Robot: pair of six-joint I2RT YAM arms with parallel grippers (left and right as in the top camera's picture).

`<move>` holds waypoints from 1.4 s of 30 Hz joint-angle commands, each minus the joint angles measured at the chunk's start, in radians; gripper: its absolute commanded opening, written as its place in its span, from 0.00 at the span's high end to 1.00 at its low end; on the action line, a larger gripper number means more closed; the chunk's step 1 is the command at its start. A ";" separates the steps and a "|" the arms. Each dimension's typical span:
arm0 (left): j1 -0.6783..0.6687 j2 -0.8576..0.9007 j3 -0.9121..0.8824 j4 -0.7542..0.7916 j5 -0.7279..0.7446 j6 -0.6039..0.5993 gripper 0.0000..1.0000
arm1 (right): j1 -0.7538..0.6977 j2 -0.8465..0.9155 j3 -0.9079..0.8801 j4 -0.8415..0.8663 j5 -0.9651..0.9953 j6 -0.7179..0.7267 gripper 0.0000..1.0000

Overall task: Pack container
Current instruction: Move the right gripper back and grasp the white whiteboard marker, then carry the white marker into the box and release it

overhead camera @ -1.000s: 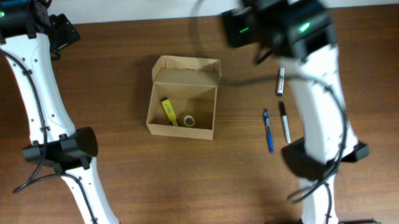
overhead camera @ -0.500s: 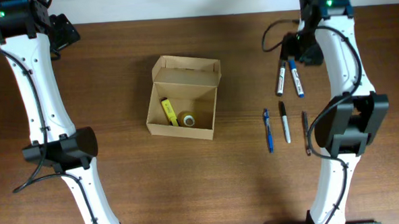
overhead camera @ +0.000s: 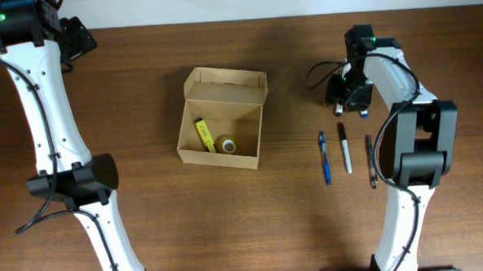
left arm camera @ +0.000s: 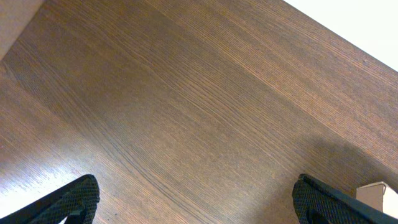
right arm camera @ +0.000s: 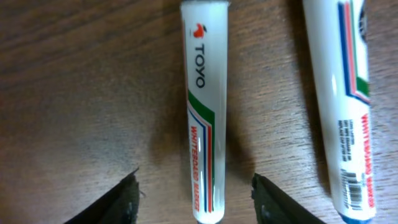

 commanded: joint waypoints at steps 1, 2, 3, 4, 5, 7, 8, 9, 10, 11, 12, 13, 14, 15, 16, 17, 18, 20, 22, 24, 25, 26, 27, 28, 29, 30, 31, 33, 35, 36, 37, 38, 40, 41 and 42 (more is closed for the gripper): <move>0.001 -0.028 0.003 -0.002 0.000 0.012 0.00 | 0.003 -0.011 -0.018 0.020 0.005 0.019 0.46; 0.001 -0.028 0.003 -0.002 0.000 0.012 0.00 | 0.003 -0.011 -0.019 0.026 0.014 0.023 0.47; 0.001 -0.028 0.003 -0.002 0.000 0.012 0.00 | 0.003 -0.011 -0.019 0.030 0.022 0.027 0.49; 0.001 -0.028 0.003 -0.002 0.000 0.012 0.00 | 0.003 -0.011 -0.019 0.031 0.027 0.027 0.51; 0.001 -0.028 0.003 -0.002 0.000 0.012 0.00 | 0.003 -0.011 -0.019 0.033 0.032 0.031 0.53; 0.001 -0.028 0.003 -0.002 0.000 0.012 0.00 | 0.003 -0.011 -0.019 0.034 0.036 0.031 0.56; 0.001 -0.028 0.003 -0.002 0.000 0.012 0.00 | 0.004 -0.011 -0.019 0.034 0.038 0.031 0.61; 0.001 -0.028 0.003 -0.002 0.000 0.012 0.00 | 0.004 -0.011 -0.019 0.034 0.040 0.031 0.64; 0.001 -0.028 0.003 -0.002 0.000 0.012 0.00 | 0.005 -0.010 -0.019 0.034 0.044 0.030 0.66; 0.001 -0.028 0.003 -0.002 0.000 0.012 0.00 | 0.005 -0.009 -0.019 0.034 0.045 0.030 0.66; 0.001 -0.028 0.003 -0.002 0.000 0.012 0.00 | 0.005 -0.006 -0.019 0.032 0.048 0.030 0.66; 0.001 -0.028 0.003 -0.002 0.000 0.012 0.00 | 0.005 0.000 -0.019 0.028 0.056 0.030 0.66; 0.001 -0.028 0.003 -0.002 0.000 0.012 0.00 | 0.005 0.004 -0.019 0.023 0.063 0.031 0.66; 0.001 -0.028 0.003 -0.002 0.000 0.012 0.00 | 0.005 0.011 -0.019 0.018 0.069 0.030 0.67; 0.001 -0.028 0.003 -0.002 0.000 0.012 0.00 | 0.005 0.017 -0.019 0.014 0.071 0.030 0.69; 0.001 -0.028 0.003 -0.002 0.000 0.012 0.00 | 0.005 0.031 -0.019 0.010 0.074 0.030 0.73; 0.001 -0.028 0.003 -0.002 0.000 0.012 0.00 | 0.004 0.032 -0.019 0.006 0.074 0.030 0.74; 0.001 -0.028 0.003 -0.002 0.000 0.012 0.00 | 0.005 0.034 -0.019 0.003 0.074 0.030 0.79; 0.001 -0.028 0.003 -0.002 0.000 0.012 0.00 | 0.005 0.034 -0.019 0.000 0.074 0.029 0.85; 0.001 -0.028 0.003 -0.002 0.000 0.012 0.00 | 0.005 0.034 -0.019 -0.010 0.073 0.029 0.96; 0.001 -0.028 0.003 -0.002 0.000 0.012 0.00 | 0.006 0.033 -0.018 -0.016 0.072 0.025 0.96; 0.001 -0.028 0.003 -0.002 0.000 0.012 0.00 | 0.006 0.032 -0.013 -0.026 0.067 0.016 0.96; 0.001 -0.028 0.003 -0.002 0.000 0.012 0.00 | 0.008 0.029 -0.005 -0.038 0.056 0.006 0.96; 0.001 -0.028 0.003 -0.002 0.000 0.012 0.00 | 0.011 0.024 0.005 -0.051 0.041 -0.016 0.96; 0.001 -0.028 0.003 -0.002 0.000 0.012 0.00 | 0.016 0.016 0.021 -0.064 0.030 -0.048 0.96; 0.001 -0.028 0.003 -0.002 0.000 0.012 0.00 | 0.021 0.004 0.036 -0.077 0.028 -0.071 0.96; 0.001 -0.028 0.003 -0.002 0.000 0.012 0.00 | 0.032 -0.009 0.057 -0.093 0.028 -0.094 0.96; 0.001 -0.028 0.003 -0.002 0.000 0.012 0.00 | 0.064 -0.050 0.132 -0.141 0.028 -0.152 0.96; 0.001 -0.028 0.003 -0.002 0.000 0.012 0.00 | 0.101 -0.087 0.211 -0.183 0.029 -0.181 0.96; 0.001 -0.028 0.003 -0.002 0.000 0.012 0.00 | 0.124 -0.106 0.263 -0.208 0.028 -0.198 0.96; 0.001 -0.028 0.003 -0.002 0.000 0.012 0.00 | 0.146 -0.120 0.312 -0.231 0.028 -0.214 0.96; 0.001 -0.028 0.003 -0.002 0.000 0.012 0.00 | 0.179 -0.137 0.371 -0.256 0.029 -0.238 0.96; 0.001 -0.028 0.003 -0.002 0.000 0.012 0.00 | 0.237 -0.158 0.464 -0.293 0.028 -0.298 0.96; 0.001 -0.028 0.003 -0.002 0.000 0.012 0.00 | 0.275 -0.164 0.513 -0.311 0.029 -0.341 0.96; 0.001 -0.028 0.003 -0.002 0.000 0.012 0.00 | 0.322 -0.167 0.566 -0.332 0.028 -0.400 0.96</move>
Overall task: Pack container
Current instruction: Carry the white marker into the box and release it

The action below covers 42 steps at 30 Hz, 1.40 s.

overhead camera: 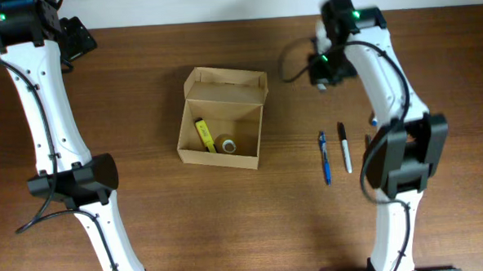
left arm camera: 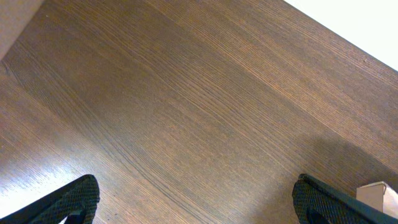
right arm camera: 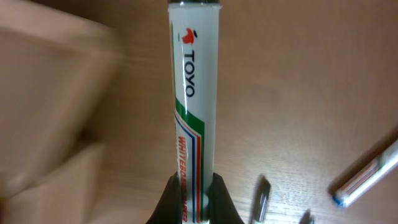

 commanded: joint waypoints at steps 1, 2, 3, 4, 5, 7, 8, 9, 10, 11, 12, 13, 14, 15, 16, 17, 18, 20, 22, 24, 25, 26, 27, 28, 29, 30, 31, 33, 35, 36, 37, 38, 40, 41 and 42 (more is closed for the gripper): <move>0.001 -0.028 0.003 -0.002 0.000 0.012 0.00 | 0.154 -0.101 0.178 -0.051 -0.016 -0.213 0.96; 0.001 -0.028 0.003 -0.002 0.000 0.012 0.00 | 0.192 -0.101 0.199 -0.060 -0.015 -0.266 0.96; 0.001 -0.028 0.003 -0.002 0.000 0.012 0.00 | 0.227 -0.101 0.205 -0.063 -0.016 -0.313 0.96; 0.001 -0.028 0.003 -0.002 0.000 0.012 0.00 | 0.259 -0.101 0.204 -0.066 -0.016 -0.359 0.96; 0.001 -0.028 0.003 -0.002 0.000 0.012 0.00 | 0.293 -0.098 0.198 -0.069 -0.016 -0.404 0.96; 0.001 -0.028 0.003 -0.002 0.000 0.012 0.00 | 0.349 -0.089 0.173 -0.073 -0.025 -0.490 0.96; 0.001 -0.028 0.003 -0.002 0.000 0.012 0.00 | 0.375 -0.080 0.156 -0.074 -0.036 -0.532 0.96; 0.001 -0.028 0.003 -0.002 0.000 0.012 0.00 | 0.393 -0.076 0.140 -0.073 -0.044 -0.560 0.96; 0.001 -0.028 0.003 -0.002 0.000 0.012 0.00 | 0.410 -0.068 0.117 -0.071 -0.055 -0.597 0.96; 0.001 -0.028 0.003 -0.002 0.000 0.012 0.00 | 0.429 -0.061 0.092 -0.071 -0.057 -0.629 0.96; 0.001 -0.028 0.003 -0.002 0.000 0.012 0.00 | 0.442 -0.050 0.064 -0.068 -0.056 -0.653 0.96; 0.001 -0.028 0.003 -0.002 0.000 0.012 0.00 | 0.450 -0.043 0.041 -0.060 -0.055 -0.662 0.96; 0.001 -0.028 0.003 -0.002 0.000 0.012 0.00 | 0.453 -0.034 0.016 -0.048 -0.056 -0.665 0.96; 0.001 -0.028 0.003 -0.002 0.000 0.012 0.00 | 0.456 -0.026 -0.015 -0.030 -0.057 -0.665 0.96; 0.001 -0.028 0.003 -0.002 0.000 0.012 0.00 | 0.456 -0.018 -0.048 -0.008 -0.057 -0.665 0.96; 0.001 -0.028 0.003 -0.002 0.000 0.012 0.00 | 0.455 -0.013 -0.089 0.020 -0.057 -0.665 0.96; 0.001 -0.028 0.003 -0.002 0.000 0.012 0.00 | 0.454 -0.010 -0.120 0.042 -0.058 -0.665 0.96; 0.001 -0.028 0.003 -0.002 0.000 0.012 0.00 | 0.454 -0.009 -0.186 0.087 -0.058 -0.665 0.96; 0.001 -0.028 0.003 -0.002 0.000 0.012 0.00 | 0.454 -0.009 -0.255 0.134 -0.060 -0.664 0.96; 0.001 -0.028 0.003 -0.002 0.000 0.012 0.00 | 0.454 -0.008 -0.336 0.200 -0.061 -0.639 0.96; 0.001 -0.028 0.003 -0.002 0.000 0.012 0.00 | 0.454 -0.008 -0.360 0.219 -0.062 -0.629 0.96; 0.001 -0.028 0.003 -0.002 0.000 0.012 0.00 | 0.454 -0.008 -0.393 0.248 -0.062 -0.612 0.96; 0.001 -0.028 0.003 -0.002 0.000 0.012 0.00 | 0.454 -0.008 -0.415 0.264 -0.062 -0.607 0.96; 0.001 -0.028 0.003 -0.002 0.000 0.012 0.00 | 0.454 -0.008 -0.434 0.277 -0.061 -0.600 0.96; 0.001 -0.028 0.003 -0.002 0.000 0.012 0.00 | 0.454 -0.008 -0.444 0.285 -0.060 -0.594 0.96; 0.001 -0.028 0.003 -0.002 0.000 0.012 0.00 | 0.454 -0.008 -0.446 0.285 -0.060 -0.588 0.94; 0.001 -0.028 0.003 -0.002 0.000 0.012 0.00 | 0.454 -0.008 -0.446 0.288 -0.052 -0.564 0.82; 0.001 -0.028 0.003 -0.002 0.000 0.012 0.00 | 0.454 -0.009 -0.434 0.287 -0.049 -0.537 0.67; 0.001 -0.028 0.003 -0.002 0.000 0.012 0.00 | 0.454 -0.014 -0.405 0.281 -0.025 -0.479 0.67; 0.001 -0.028 0.003 -0.002 0.000 0.012 0.00 | 0.454 -0.017 -0.389 0.275 -0.012 -0.461 0.66; 0.001 -0.028 0.003 -0.002 0.000 0.012 0.00 | 0.454 -0.026 -0.339 0.246 0.018 -0.452 0.57; 0.001 -0.028 0.003 -0.002 0.000 0.012 0.00 | 0.454 -0.031 -0.302 0.222 0.040 -0.447 0.55; 0.001 -0.028 0.003 -0.002 0.000 0.012 0.00 | 0.454 -0.039 -0.198 0.162 0.109 -0.386 0.53; 0.001 -0.028 0.003 -0.002 0.000 0.012 0.00 | 0.454 -0.039 -0.159 0.142 0.129 -0.362 0.53; 0.001 -0.028 0.003 -0.002 0.000 0.012 0.00 | 0.452 -0.041 -0.093 0.108 0.156 -0.323 0.52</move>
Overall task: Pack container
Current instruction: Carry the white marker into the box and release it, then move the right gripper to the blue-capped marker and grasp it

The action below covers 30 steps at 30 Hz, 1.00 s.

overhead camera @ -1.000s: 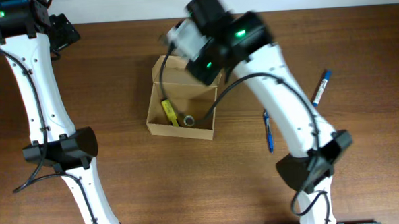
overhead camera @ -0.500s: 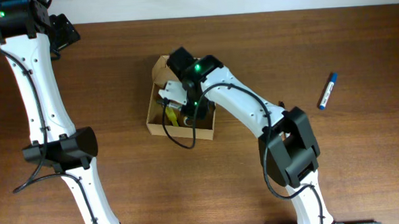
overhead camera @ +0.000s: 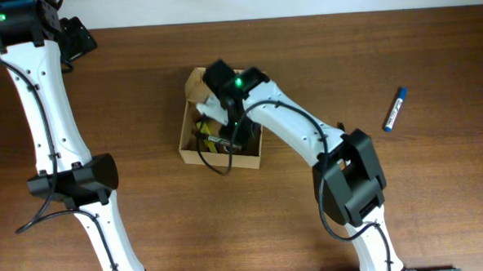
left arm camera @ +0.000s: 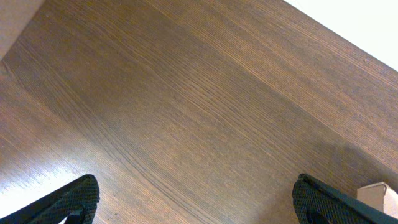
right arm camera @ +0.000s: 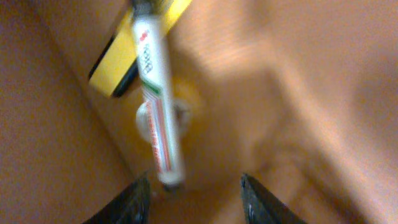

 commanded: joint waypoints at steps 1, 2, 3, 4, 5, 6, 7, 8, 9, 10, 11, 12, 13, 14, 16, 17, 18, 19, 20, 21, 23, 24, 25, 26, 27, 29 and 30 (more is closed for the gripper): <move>0.001 -0.028 0.003 -0.001 0.000 0.012 0.00 | -0.006 -0.040 0.224 -0.074 0.134 0.156 0.50; 0.001 -0.028 0.003 -0.001 0.001 0.012 0.00 | -0.012 -0.040 0.307 -0.109 0.153 0.210 0.44; 0.001 -0.028 0.003 -0.001 0.000 0.012 0.00 | -0.016 -0.040 0.349 -0.125 0.159 0.237 0.43; 0.001 -0.028 0.003 -0.001 0.000 0.012 0.00 | -0.024 -0.040 0.411 -0.147 0.166 0.285 0.40; 0.001 -0.028 0.003 -0.001 0.001 0.012 0.00 | -0.045 -0.040 0.512 -0.182 0.166 0.364 0.37; 0.001 -0.028 0.003 -0.001 0.000 0.012 0.00 | -0.055 -0.040 0.550 -0.196 0.166 0.396 0.35; 0.001 -0.028 0.003 -0.001 0.001 0.012 0.00 | -0.071 -0.040 0.594 -0.217 0.166 0.442 0.34; 0.001 -0.028 0.003 -0.001 0.000 0.012 0.00 | -0.087 -0.040 0.628 -0.236 0.166 0.479 0.34; 0.001 -0.028 0.003 -0.001 0.000 0.012 0.00 | -0.102 -0.040 0.652 -0.253 0.166 0.512 0.34; 0.001 -0.028 0.003 -0.001 0.001 0.012 0.00 | -0.138 -0.040 0.686 -0.284 0.166 0.567 0.34; 0.001 -0.028 0.003 -0.001 0.001 0.012 0.00 | -0.166 -0.040 0.699 -0.304 0.168 0.603 0.34; 0.001 -0.028 0.003 -0.001 0.001 0.012 0.00 | -0.195 -0.040 0.703 -0.320 0.179 0.645 0.35; 0.001 -0.028 0.003 -0.001 0.001 0.012 0.00 | -0.238 -0.040 0.702 -0.340 0.209 0.701 0.34; 0.001 -0.028 0.003 -0.001 0.000 0.012 0.00 | -0.272 -0.037 0.698 -0.352 0.231 0.736 0.34; 0.001 -0.028 0.003 -0.001 0.000 0.012 0.00 | -0.359 -0.030 0.679 -0.375 0.236 0.799 0.35; 0.001 -0.028 0.003 -0.001 0.000 0.012 0.00 | -0.409 -0.026 0.670 -0.388 0.224 0.824 0.38; 0.001 -0.028 0.003 -0.001 0.000 0.012 0.00 | -0.463 -0.021 0.655 -0.398 0.211 0.843 0.39; 0.001 -0.028 0.003 -0.001 0.001 0.012 0.00 | -0.497 -0.017 0.643 -0.398 0.203 0.853 0.40; 0.001 -0.028 0.003 -0.001 0.000 0.012 0.00 | -0.548 -0.013 0.622 -0.394 0.185 0.857 0.40; 0.001 -0.028 0.003 -0.001 0.000 0.012 0.00 | -0.594 -0.009 0.598 -0.386 0.164 0.869 0.41; 0.001 -0.028 0.003 -0.001 0.001 0.012 0.00 | -0.680 0.003 0.531 -0.365 0.108 0.875 0.42; 0.001 -0.028 0.003 -0.001 0.000 0.012 0.00 | -0.730 0.008 0.473 -0.349 0.064 0.875 0.43; 0.001 -0.028 0.003 -0.001 0.001 0.012 0.00 | -0.754 0.010 0.430 -0.338 0.038 0.875 0.44; 0.001 -0.028 0.003 -0.001 0.001 0.012 0.00 | -0.782 0.012 0.362 -0.316 0.014 0.874 0.44; 0.001 -0.028 0.003 -0.001 0.000 0.012 0.00 | -0.798 0.013 0.307 -0.296 0.010 0.875 0.45; 0.001 -0.028 0.003 -0.001 0.001 0.012 0.00 | -0.823 0.013 0.202 -0.247 0.010 0.871 0.45; 0.001 -0.028 0.003 -0.001 0.000 0.012 0.00 | -0.835 0.013 0.148 -0.220 0.010 0.871 0.45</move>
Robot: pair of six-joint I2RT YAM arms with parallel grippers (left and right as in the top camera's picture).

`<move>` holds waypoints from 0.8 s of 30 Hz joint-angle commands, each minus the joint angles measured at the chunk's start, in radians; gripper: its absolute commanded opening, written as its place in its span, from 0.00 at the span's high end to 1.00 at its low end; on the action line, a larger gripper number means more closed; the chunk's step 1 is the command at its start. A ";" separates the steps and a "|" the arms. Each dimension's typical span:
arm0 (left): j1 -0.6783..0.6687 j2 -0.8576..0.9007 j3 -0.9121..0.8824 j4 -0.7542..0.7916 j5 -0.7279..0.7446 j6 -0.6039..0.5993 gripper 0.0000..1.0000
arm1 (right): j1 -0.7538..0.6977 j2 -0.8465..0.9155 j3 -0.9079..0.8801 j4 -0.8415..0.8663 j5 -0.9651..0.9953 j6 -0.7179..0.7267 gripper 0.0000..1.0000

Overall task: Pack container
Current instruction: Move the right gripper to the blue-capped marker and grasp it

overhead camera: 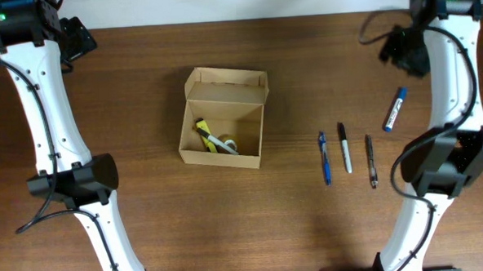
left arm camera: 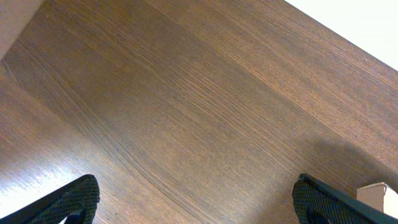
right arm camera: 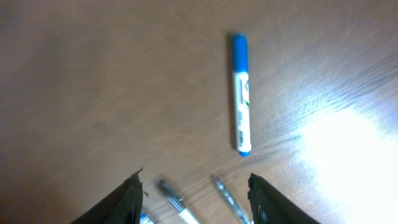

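Note:
The open cardboard box [overhead camera: 222, 118] holds a yellow highlighter [overhead camera: 200, 131], a tape roll and a white marker [overhead camera: 218, 142]. A white marker with blue caps [overhead camera: 394, 109] [right arm camera: 241, 93] lies on the table at the far right. My right gripper [overhead camera: 407, 53] [right arm camera: 196, 202] hangs open and empty above the table just behind it. A blue pen [overhead camera: 325, 158], a black-capped marker [overhead camera: 344, 147] and a dark pen [overhead camera: 371, 161] lie side by side right of the box. My left gripper [overhead camera: 78, 36] [left arm camera: 196, 205] is open and empty at the far left corner.
The wooden table [overhead camera: 147, 213] ends at a white wall along the back. A corner of the box [left arm camera: 376, 194] shows at the lower right of the left wrist view. Both arms' bases stand at the front edge.
My right gripper was open inside the box with the white marker lying there. Now it is open above the far right of the table, over the blue-capped marker. The left arm has not moved.
My right gripper stood open around a white marker on the table right of the box. Then it was shut on that marker, lifted near the box. Then it was open inside the box with the marker lying among the contents. Now it is back at the far right, empty.

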 commanded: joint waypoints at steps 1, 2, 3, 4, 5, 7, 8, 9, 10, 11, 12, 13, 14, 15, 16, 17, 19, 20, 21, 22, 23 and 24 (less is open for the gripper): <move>0.001 -0.028 0.003 -0.001 0.000 0.012 0.00 | -0.025 0.023 -0.174 0.057 -0.059 0.019 0.45; 0.001 -0.028 0.003 -0.001 0.000 0.012 0.00 | -0.032 0.023 -0.209 0.075 -0.058 0.019 0.45; 0.001 -0.028 0.003 -0.001 0.000 0.012 0.00 | -0.042 0.023 -0.258 0.105 -0.058 0.019 0.45; 0.001 -0.028 0.003 -0.001 0.000 0.012 0.00 | -0.048 0.023 -0.290 0.128 -0.058 0.020 0.45; 0.001 -0.028 0.003 -0.001 0.000 0.012 0.00 | -0.056 0.023 -0.338 0.166 -0.058 0.020 0.44; 0.001 -0.028 0.003 -0.001 0.000 0.012 0.00 | -0.067 0.023 -0.382 0.200 -0.058 0.024 0.44; 0.001 -0.028 0.003 -0.001 0.000 0.012 0.00 | -0.069 0.023 -0.398 0.214 -0.058 0.024 0.45; 0.001 -0.028 0.003 -0.001 0.000 0.012 0.00 | -0.073 0.023 -0.413 0.229 -0.058 0.024 0.44; 0.001 -0.028 0.003 -0.001 0.000 0.012 0.00 | -0.076 0.023 -0.422 0.237 -0.057 0.024 0.44; 0.001 -0.028 0.003 -0.001 0.000 0.012 0.00 | -0.080 0.024 -0.427 0.242 -0.055 0.024 0.44; 0.001 -0.028 0.003 -0.001 0.000 0.012 0.00 | -0.082 0.025 -0.429 0.247 -0.055 0.023 0.44; 0.001 -0.028 0.003 -0.001 0.000 0.012 0.00 | -0.085 0.026 -0.429 0.253 -0.055 0.023 0.44; 0.001 -0.028 0.003 -0.001 0.000 0.012 0.00 | -0.087 0.026 -0.429 0.256 -0.055 0.023 0.44; 0.001 -0.028 0.003 -0.001 0.000 0.012 0.00 | -0.089 0.026 -0.429 0.260 -0.054 0.022 0.44; 0.001 -0.028 0.003 -0.001 0.000 0.012 0.00 | -0.091 0.026 -0.429 0.264 -0.055 0.015 0.44; 0.001 -0.028 0.003 -0.001 0.000 0.012 0.00 | -0.093 0.026 -0.429 0.265 -0.054 0.015 0.44; 0.001 -0.028 0.003 -0.001 0.000 0.012 0.00 | -0.099 0.026 -0.429 0.271 -0.050 0.007 0.44; 0.001 -0.028 0.003 -0.001 0.000 0.012 0.00 | -0.101 0.026 -0.429 0.274 -0.046 0.008 0.43; 0.001 -0.028 0.003 -0.001 0.000 0.012 0.00 | -0.103 0.027 -0.429 0.276 -0.036 0.008 0.41; 0.001 -0.028 0.003 -0.001 0.000 0.012 0.00 | -0.106 0.028 -0.429 0.279 -0.023 0.008 0.40; 0.001 -0.028 0.003 -0.001 0.000 0.012 0.00 | -0.109 0.029 -0.430 0.282 -0.011 0.008 0.40; 0.001 -0.028 0.003 -0.001 0.000 0.012 0.00 | -0.113 0.030 -0.430 0.282 -0.006 0.007 0.40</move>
